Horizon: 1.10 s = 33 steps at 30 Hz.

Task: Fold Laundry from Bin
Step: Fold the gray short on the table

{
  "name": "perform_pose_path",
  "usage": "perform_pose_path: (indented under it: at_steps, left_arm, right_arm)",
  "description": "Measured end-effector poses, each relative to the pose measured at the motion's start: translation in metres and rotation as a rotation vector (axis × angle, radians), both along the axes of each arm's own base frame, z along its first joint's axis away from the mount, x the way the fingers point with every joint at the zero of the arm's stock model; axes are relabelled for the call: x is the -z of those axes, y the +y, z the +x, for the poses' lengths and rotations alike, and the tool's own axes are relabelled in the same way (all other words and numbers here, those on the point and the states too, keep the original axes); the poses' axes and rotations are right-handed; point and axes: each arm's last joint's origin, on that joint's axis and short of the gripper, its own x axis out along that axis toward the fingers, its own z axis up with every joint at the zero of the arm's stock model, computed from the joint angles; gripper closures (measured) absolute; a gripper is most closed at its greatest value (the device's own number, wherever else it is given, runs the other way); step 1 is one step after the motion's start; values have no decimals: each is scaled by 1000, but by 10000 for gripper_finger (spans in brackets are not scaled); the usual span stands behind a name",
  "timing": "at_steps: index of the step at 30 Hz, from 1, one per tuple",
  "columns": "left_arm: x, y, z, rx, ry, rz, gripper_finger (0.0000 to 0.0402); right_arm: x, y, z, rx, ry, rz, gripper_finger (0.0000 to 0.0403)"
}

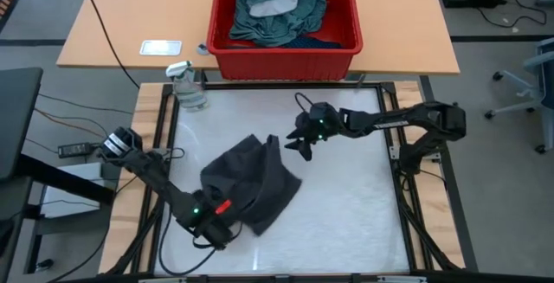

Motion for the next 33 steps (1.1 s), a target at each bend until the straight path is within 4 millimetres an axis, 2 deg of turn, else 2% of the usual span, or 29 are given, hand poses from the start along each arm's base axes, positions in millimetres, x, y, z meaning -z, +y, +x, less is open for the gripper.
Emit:
perform_pose_path:
  at_steps: [4,8,13,18,22,25,28,31,33]
  left_arm:
    - [-1,3,-17,90,141,85,401]
    - [-4,10,-27,167,236,157,401]
    - [-5,15,-26,186,258,185,397]
    - [-5,19,-22,143,245,182,396]
    - [-4,25,-14,109,225,175,396]
    - [-3,29,-6,69,171,167,396]
    - [-5,37,8,6,73,142,396]
    - [-17,46,20,-37,-27,152,398]
    - [-27,53,25,-58,-87,185,399]
  right_arm:
    - [-4,-3,2,-113,-36,-211,183]
    - [-3,-2,5,-251,-90,-282,173]
    - [9,5,19,-384,-143,-234,168]
    - [25,14,33,-410,-99,-164,168]
    - [33,16,43,-367,-62,-90,176]
    - [40,15,47,-316,-23,4,208]
    - [42,15,48,-277,1,69,274]
    - [33,13,43,-251,10,101,367]
    - [21,10,38,-229,8,94,384]
